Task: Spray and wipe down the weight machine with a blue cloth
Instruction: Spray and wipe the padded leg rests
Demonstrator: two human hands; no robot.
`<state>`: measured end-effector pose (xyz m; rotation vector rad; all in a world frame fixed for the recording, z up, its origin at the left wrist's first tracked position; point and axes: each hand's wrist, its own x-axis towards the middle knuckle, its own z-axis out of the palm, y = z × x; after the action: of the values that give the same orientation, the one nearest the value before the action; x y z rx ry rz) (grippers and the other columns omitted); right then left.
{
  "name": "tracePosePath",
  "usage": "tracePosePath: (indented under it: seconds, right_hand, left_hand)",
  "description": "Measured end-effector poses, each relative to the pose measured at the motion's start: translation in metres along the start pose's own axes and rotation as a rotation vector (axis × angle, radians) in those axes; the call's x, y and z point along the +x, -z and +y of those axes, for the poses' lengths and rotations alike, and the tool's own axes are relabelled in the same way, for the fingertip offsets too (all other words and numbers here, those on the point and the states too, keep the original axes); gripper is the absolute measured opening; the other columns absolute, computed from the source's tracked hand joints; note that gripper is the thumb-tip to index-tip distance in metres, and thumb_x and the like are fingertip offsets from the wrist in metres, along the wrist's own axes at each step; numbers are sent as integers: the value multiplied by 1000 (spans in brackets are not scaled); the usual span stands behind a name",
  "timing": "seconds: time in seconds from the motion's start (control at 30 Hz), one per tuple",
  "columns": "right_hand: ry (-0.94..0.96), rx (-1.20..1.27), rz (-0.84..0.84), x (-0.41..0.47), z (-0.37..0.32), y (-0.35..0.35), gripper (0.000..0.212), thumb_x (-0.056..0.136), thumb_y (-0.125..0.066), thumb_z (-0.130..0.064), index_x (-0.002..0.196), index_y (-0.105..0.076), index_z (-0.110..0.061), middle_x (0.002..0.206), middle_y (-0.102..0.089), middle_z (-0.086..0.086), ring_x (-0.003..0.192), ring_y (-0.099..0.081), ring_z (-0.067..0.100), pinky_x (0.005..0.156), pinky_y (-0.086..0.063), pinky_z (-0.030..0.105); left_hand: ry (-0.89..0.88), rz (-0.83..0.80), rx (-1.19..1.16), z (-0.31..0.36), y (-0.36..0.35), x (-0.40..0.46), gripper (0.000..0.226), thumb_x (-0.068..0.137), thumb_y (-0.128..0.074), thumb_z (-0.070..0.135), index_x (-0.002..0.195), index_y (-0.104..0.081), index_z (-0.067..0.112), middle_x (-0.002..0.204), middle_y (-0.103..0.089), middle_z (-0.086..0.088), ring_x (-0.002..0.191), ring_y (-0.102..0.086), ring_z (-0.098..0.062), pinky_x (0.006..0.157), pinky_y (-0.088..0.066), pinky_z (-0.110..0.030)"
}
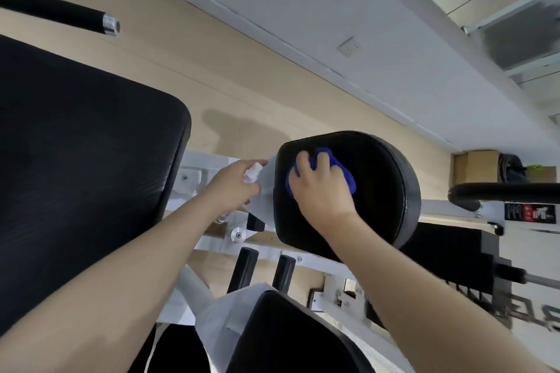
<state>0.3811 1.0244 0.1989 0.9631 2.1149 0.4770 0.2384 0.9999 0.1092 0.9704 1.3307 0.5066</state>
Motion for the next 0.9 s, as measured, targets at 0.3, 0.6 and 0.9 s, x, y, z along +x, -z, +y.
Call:
tracePosePath:
  seconds: [0.3, 0.6, 0.9]
  right_hand:
    - [-125, -96, -163, 38, 47, 18, 23, 91, -48, -14, 110, -61, -10, 117, -47, 12, 106, -43, 32, 75, -38, 34]
    - [-35, 277, -453, 20, -35, 4, 34, 93, -43, -20, 124, -53, -10, 124, -43, 11, 105, -44, 32, 70, -34, 33]
    - [-132, 291, -496, 55, -8, -1, 28, 92, -47, -20, 117, -57, -13, 117, -48, 8, 108, -47, 30, 72, -36, 32]
  left_hand:
    - [10, -71, -31, -7, -4, 14, 56, 84, -50, 13, 132, -45, 40, 113, -53, 5, 70, -61, -16, 70, -50, -24]
    - [46, -165, -69, -21, -18, 5, 35, 83, -57, 4, 116, -59, 16, 98, -57, -2, 67, -53, -8, 50, -46, -13]
    - [66, -194, 14, -34, -19, 14, 29, 85, -62, 13, 112, -58, 19, 104, -61, 2, 78, -60, -14, 53, -43, -13]
